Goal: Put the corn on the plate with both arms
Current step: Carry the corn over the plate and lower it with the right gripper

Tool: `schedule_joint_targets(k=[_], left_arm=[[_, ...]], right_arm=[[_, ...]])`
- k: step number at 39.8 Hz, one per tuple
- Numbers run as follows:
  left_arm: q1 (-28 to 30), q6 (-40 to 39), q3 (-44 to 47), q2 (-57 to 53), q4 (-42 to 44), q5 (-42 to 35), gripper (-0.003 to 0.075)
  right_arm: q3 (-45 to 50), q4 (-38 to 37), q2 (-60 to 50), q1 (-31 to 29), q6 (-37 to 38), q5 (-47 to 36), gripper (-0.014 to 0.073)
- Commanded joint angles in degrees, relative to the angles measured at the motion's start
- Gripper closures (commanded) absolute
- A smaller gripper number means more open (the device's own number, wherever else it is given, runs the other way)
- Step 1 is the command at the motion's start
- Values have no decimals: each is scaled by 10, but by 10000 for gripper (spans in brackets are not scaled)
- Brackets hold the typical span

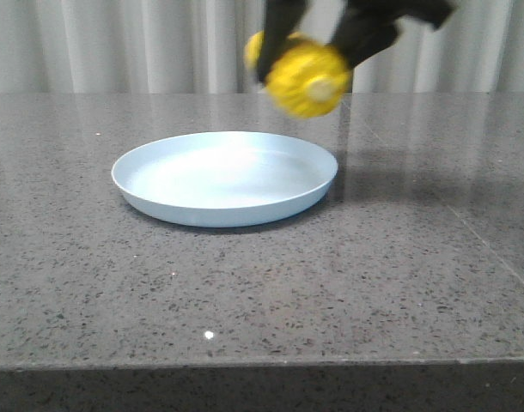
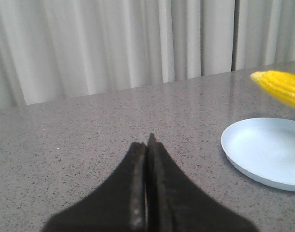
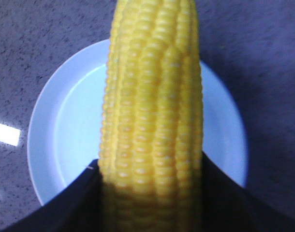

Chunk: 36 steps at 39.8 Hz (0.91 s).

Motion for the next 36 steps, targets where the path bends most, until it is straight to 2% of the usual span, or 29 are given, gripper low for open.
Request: schedule_joint_targets(k=[1,6,18,21,26,29,36], left_arm=[[-5,-5,-15,7,4,-46,741],[-5,-5,-15,7,4,-46,741],[-5,-5,-15,7,4,-46,741],[-5,-5,-15,7,4,-46,741],[-5,-5,-15,7,4,-46,741],[-5,-5,-15,7,4,-46,741],[-5,-5,-15,7,4,-46,741]], right_arm=[[-34,-23,7,36,58,-30,356],[-34,-24,33,50,98,-49,356],[-34,-26,55,51,101,-35,344],[-34,-26,55,51,101,-34,272],[-34,-26,55,51,101,-34,38],[-34,-25,55,51,101,-32,-67],[-37,-21,35,48,101,-34,-50]])
